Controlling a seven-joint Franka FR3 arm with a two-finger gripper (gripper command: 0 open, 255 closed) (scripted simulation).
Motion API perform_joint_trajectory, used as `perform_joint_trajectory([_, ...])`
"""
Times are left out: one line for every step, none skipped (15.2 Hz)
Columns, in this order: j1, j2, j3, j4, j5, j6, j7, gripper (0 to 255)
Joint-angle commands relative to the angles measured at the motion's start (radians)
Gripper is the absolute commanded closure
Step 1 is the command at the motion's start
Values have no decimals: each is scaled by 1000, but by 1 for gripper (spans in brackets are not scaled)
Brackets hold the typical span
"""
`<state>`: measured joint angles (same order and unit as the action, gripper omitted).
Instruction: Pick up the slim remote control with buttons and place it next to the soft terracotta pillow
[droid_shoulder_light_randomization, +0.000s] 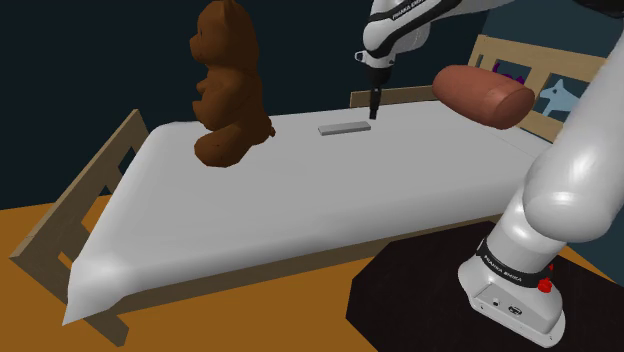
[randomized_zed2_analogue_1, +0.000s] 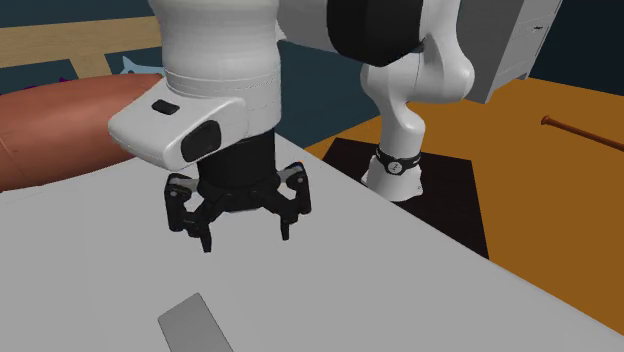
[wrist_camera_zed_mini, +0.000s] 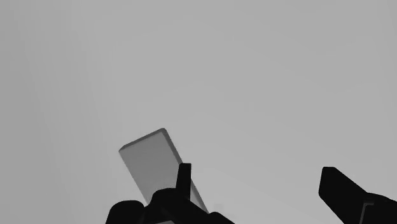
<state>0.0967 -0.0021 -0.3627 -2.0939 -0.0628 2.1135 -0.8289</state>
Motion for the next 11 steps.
perform_joint_trajectory([0,81,0,63,45,14,-87,0])
perform_joint_trajectory([-4,123,2,98,68,18,-129,0])
perform_joint_trajectory([-9,164,6,134,89,21,-169,0])
perform_joint_trajectory([-15,205,12,171,110,22,-208,0])
perform_joint_trajectory([-22,246,19,210,130,21,-245,0])
perform_joint_trajectory([-31,286,28,250,148,19,-280,0])
perform_joint_trajectory([-39,326,38,291,165,16,-314,0])
perform_joint_trajectory([-48,366,48,333,180,11,-346,0])
perform_joint_trajectory([-55,394,57,364,189,7,-368,0])
perform_joint_trajectory([-57,400,59,359,191,18,-369,0])
perform_joint_trajectory([-58,406,60,354,193,29,-370,0])
